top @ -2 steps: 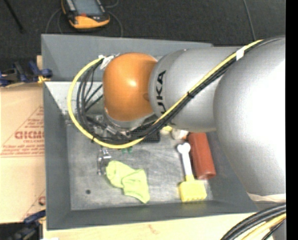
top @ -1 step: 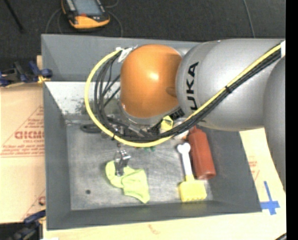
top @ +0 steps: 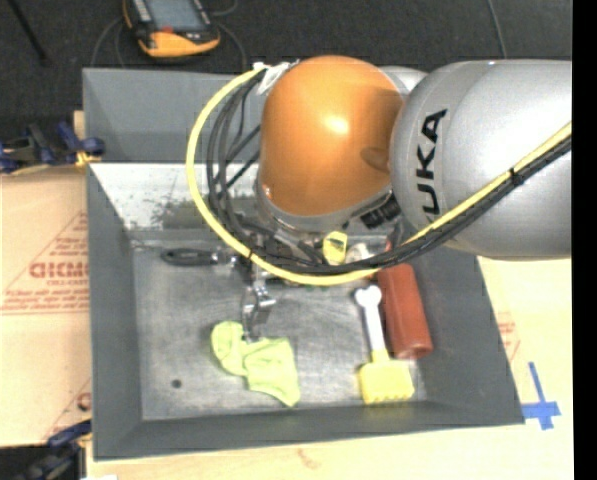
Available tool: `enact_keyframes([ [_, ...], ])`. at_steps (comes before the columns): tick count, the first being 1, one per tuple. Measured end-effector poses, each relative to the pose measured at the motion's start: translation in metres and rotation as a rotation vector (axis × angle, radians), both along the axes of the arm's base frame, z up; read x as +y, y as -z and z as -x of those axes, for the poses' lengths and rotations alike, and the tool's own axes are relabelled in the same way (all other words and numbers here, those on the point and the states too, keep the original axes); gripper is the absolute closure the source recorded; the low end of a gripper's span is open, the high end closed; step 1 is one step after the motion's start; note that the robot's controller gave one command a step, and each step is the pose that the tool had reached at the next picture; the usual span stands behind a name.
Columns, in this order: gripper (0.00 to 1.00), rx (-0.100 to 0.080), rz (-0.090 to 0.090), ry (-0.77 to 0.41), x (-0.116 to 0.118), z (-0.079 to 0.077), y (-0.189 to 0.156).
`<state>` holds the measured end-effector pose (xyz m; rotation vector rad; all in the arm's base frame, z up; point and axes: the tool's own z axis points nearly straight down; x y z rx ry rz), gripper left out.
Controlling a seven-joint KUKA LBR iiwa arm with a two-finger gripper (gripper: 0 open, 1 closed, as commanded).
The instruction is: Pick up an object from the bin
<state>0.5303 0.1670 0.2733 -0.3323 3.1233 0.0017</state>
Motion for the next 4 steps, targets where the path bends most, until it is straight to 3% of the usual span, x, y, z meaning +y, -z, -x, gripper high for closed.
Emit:
enact_keyframes([
  [1, 0.00, -0.013, -0.004, 0.088, -0.034, 0.001, 0.026],
  [2, 0.00, -0.008, 0.000, -0.054, -0.047, -0.019, 0.095],
  [3, 0.00, 0.006, 0.001, -0.165, -0.095, -0.039, 0.104],
  [4, 0.00, -0.016, 0.004, -0.171, -0.088, -0.022, 0.121],
])
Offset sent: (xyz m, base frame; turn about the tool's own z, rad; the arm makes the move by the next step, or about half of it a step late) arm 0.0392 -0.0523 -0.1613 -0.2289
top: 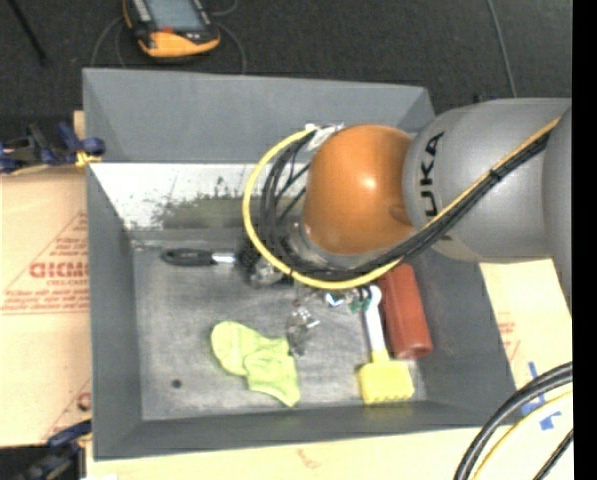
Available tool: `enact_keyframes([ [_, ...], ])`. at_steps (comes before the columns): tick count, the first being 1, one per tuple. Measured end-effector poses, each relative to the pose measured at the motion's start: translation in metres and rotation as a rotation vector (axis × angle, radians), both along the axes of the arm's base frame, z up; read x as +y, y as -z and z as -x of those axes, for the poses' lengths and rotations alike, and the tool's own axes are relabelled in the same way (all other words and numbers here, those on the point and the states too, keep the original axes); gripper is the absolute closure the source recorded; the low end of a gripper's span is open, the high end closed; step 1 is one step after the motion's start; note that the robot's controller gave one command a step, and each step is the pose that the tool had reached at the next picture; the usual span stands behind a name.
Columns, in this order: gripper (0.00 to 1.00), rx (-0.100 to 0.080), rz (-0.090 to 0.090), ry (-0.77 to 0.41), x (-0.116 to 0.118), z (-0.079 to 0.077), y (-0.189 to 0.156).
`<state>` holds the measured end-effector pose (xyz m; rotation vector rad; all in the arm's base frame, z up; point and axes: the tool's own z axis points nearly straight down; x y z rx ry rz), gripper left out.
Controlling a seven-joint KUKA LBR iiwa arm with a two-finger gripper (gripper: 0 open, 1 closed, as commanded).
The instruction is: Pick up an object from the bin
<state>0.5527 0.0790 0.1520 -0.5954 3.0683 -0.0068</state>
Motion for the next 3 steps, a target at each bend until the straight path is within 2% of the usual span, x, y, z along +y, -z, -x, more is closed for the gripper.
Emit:
enact_keyframes([
  [1, 0.00, 0.011, -0.004, -0.061, 0.010, 0.024, 0.057],
  [2, 1.00, 0.012, -0.002, -0.160, 0.015, 0.059, 0.079],
  [3, 1.00, 0.012, -0.002, -0.160, 0.015, 0.059, 0.079],
])
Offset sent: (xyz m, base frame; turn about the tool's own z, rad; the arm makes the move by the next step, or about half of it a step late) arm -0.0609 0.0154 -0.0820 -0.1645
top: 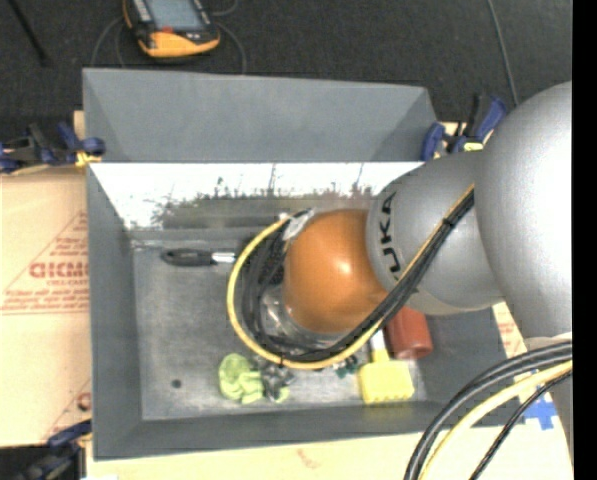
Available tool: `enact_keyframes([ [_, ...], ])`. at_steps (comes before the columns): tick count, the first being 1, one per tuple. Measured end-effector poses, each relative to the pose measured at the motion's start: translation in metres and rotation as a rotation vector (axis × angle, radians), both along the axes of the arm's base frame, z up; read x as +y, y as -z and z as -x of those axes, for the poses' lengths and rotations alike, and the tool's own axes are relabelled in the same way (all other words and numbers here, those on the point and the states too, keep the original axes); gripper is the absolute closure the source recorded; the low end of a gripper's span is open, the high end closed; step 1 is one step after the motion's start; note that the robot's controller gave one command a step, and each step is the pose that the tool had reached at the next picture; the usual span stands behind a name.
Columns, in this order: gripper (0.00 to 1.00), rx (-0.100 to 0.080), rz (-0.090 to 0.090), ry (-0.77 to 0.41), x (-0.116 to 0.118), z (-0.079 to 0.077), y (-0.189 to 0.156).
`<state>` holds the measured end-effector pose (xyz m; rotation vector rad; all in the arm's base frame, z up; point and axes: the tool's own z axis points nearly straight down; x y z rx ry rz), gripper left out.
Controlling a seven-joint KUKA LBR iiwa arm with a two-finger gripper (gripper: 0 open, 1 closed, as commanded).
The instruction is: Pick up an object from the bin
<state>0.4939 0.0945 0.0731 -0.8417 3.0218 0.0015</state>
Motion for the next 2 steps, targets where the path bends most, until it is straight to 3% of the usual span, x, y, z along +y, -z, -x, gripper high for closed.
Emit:
enact_keyframes([
  [2, 1.00, 0.006, 0.003, -0.122, 0.0054, -0.0076, -0.0176],
])
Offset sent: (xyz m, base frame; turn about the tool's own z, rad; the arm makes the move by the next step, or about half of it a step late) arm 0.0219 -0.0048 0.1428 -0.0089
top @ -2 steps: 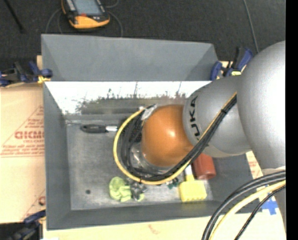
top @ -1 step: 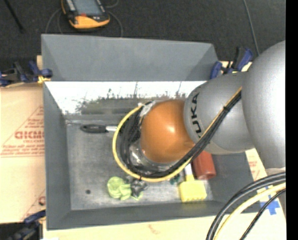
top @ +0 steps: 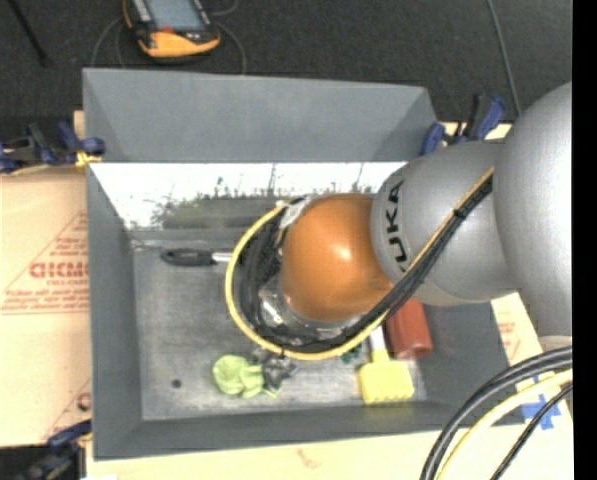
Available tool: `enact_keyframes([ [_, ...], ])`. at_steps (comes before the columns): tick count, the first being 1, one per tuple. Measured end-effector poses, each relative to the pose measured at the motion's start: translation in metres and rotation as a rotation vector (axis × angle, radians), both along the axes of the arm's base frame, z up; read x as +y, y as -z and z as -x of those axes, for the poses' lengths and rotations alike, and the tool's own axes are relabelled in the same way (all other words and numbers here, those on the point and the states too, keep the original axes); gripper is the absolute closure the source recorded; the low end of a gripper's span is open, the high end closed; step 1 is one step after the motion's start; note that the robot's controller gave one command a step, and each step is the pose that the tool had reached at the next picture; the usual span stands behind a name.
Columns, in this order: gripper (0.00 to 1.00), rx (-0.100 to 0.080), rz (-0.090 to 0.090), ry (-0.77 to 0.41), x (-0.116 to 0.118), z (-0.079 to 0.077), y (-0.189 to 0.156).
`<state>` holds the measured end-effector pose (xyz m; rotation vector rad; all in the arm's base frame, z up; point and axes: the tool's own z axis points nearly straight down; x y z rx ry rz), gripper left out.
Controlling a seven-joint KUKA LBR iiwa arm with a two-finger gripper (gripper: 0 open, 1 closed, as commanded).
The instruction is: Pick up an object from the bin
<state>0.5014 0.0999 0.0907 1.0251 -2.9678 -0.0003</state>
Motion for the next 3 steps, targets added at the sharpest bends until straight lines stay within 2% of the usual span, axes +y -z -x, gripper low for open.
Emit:
enact_keyframes([
  [1, 1.00, -0.003, -0.002, -0.180, -0.015, 0.002, -0.025],
  [2, 1.00, -0.003, -0.003, -0.179, -0.015, 0.002, -0.025],
  [3, 1.00, 0.003, -0.001, -0.176, -0.009, 0.005, -0.076],
])
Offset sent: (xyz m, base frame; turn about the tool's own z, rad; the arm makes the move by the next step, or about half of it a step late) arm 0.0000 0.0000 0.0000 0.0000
